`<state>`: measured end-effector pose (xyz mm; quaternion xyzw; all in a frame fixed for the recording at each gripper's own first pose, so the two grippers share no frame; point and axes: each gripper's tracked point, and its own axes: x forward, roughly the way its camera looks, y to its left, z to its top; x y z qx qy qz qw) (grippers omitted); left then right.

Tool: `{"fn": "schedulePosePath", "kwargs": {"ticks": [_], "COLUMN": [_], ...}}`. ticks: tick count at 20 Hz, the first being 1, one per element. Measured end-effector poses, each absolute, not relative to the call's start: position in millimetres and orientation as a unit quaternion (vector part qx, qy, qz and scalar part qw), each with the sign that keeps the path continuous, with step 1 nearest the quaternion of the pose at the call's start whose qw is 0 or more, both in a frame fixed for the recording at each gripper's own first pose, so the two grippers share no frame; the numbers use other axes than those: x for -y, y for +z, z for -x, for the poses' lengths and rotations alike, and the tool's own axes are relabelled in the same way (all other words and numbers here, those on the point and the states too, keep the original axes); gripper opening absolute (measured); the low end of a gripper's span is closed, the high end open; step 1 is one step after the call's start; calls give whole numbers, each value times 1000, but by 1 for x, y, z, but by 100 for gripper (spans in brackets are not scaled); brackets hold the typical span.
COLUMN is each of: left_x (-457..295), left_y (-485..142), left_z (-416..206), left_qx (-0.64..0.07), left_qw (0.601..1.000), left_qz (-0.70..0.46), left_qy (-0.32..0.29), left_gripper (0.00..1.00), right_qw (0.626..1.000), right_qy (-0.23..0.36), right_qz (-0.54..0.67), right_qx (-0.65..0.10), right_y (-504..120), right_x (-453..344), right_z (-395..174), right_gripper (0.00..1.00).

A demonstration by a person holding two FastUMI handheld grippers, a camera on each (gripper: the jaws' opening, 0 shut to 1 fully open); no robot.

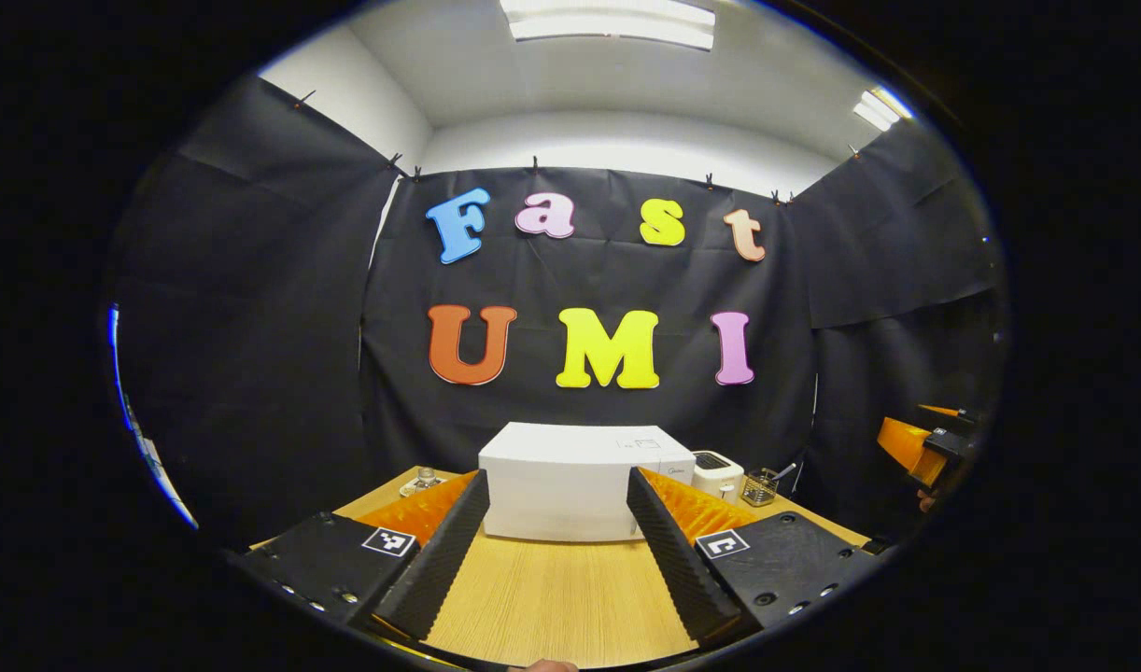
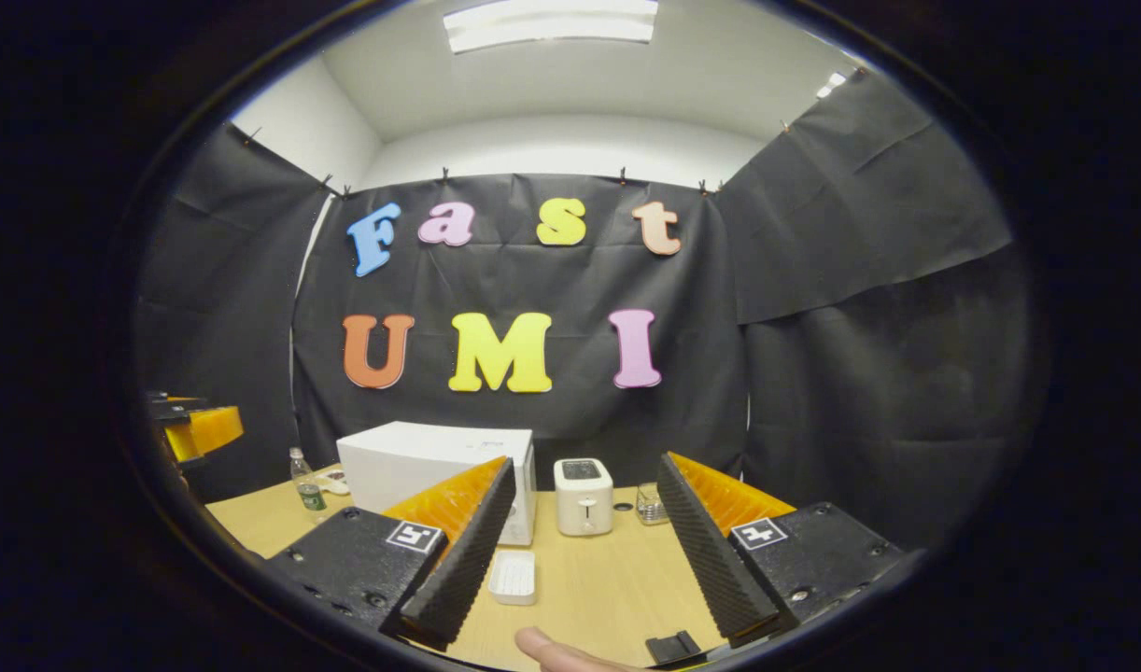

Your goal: Open the microwave oven with the left hand, put the food in, and close the microwave oven.

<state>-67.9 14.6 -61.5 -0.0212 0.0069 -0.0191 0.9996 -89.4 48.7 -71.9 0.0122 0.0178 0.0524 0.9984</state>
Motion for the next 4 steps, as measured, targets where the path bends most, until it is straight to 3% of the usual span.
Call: {"fn": "schedulePosePath", "kwargs": {"ticks": [3, 4], "left_x": [-10, -8], "left_y": [-70, -73], "left_z": [67, 64], "left_qx": [-19, -24], "left_qw": [999, 999], "left_qz": [17, 17], "left_qy": [-29, -34], "left_gripper": [93, 81], "right_qw": [998, 998], "right_qy": [61, 62], "right_qz": [-19, -13], "right_qx": [-13, -12], "right_y": [-70, -69], "right_x": [-54, -54], "right_z": [95, 96], "right_gripper": [97, 86]}}
